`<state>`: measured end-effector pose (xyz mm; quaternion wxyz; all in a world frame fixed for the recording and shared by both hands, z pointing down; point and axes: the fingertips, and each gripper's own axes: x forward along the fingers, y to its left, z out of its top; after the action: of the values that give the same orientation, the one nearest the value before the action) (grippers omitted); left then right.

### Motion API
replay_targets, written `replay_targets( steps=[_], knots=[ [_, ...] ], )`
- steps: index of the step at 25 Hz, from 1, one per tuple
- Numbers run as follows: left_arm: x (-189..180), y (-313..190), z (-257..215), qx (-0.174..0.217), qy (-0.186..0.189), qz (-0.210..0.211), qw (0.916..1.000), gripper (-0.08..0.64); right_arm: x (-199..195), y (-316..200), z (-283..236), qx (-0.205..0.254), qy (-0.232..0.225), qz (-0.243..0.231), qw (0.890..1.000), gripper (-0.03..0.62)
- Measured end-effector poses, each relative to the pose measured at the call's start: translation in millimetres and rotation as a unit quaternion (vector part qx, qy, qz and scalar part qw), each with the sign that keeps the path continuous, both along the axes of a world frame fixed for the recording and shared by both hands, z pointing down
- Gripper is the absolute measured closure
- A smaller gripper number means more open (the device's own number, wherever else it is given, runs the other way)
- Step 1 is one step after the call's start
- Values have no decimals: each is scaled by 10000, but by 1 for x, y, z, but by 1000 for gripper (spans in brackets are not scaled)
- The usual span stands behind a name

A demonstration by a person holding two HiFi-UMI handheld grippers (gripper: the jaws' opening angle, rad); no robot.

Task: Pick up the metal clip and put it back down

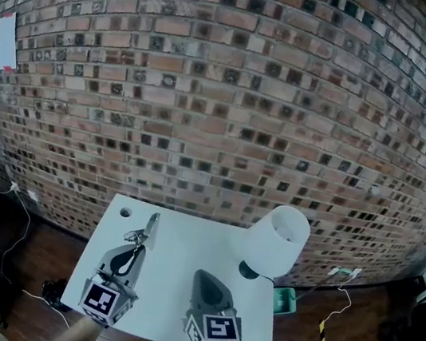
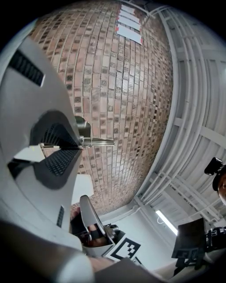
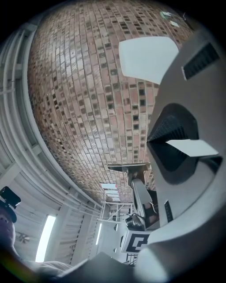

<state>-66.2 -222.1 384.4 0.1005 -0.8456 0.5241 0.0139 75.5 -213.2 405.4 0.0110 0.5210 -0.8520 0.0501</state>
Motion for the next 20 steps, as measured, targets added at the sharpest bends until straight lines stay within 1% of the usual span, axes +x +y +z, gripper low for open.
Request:
replay_targets(
  steps=[1,2,3,4,5,6,7,8,9,10,12,13,14,15,16,19,20],
  knots=[
    [-3,-2,1,34,110,-1,9999,560,1,1,1,-10,-5,17,10000,611],
    [-6,-4,3,-3,342,16,9994,560,2,1,2,-16,-8,35,10000,611],
    [-9,-6,5,-143,711,56,9974,560,3,1,2,-16,-9,53,10000,611],
    [-11,-9,8,-374,1195,118,9921,560,4,1,3,-14,-7,71,10000,611],
    [-13,-12,11,-663,1747,192,9822,560,6,1,3,-12,-7,90,10000,611],
    [-15,-16,16,-966,2310,263,9678,560,7,1,3,-14,-7,111,9999,611],
    [-16,-20,22,-1248,2836,325,9502,560,8,1,4,-20,-10,133,9999,611],
    [-17,-23,29,-1487,3318,382,9308,560,10,0,5,-31,-11,150,9999,611],
    [-17,-27,37,-1684,3789,453,9089,560,10,0,6,-44,-10,159,9999,611],
    [-16,-31,45,-1843,4290,560,8825,560,11,-1,7,-59,-4,161,9999,611],
    [-10,-37,61,-2053,5243,807,8225,560,14,0,10,-104,18,166,9998,611],
    [-8,-40,70,-2131,5574,859,7978,560,16,1,12,-136,25,177,9997,611],
    [-8,-42,81,-2239,5808,830,7783,560,18,2,15,-175,30,196,9997,611],
    [-8,-44,95,-2385,5973,727,7623,560,20,2,17,-219,32,221,9995,611],
    [-9,-45,110,-2548,6095,579,7485,559,22,2,21,-269,32,252,9993,611],
    [-14,-49,153,-2980,6401,122,7080,558,29,1,32,-430,54,347,9985,611],
    [-15,-51,165,-3096,6482,4,6957,558,30,0,36,-480,74,375,9981,611]
  ],
)
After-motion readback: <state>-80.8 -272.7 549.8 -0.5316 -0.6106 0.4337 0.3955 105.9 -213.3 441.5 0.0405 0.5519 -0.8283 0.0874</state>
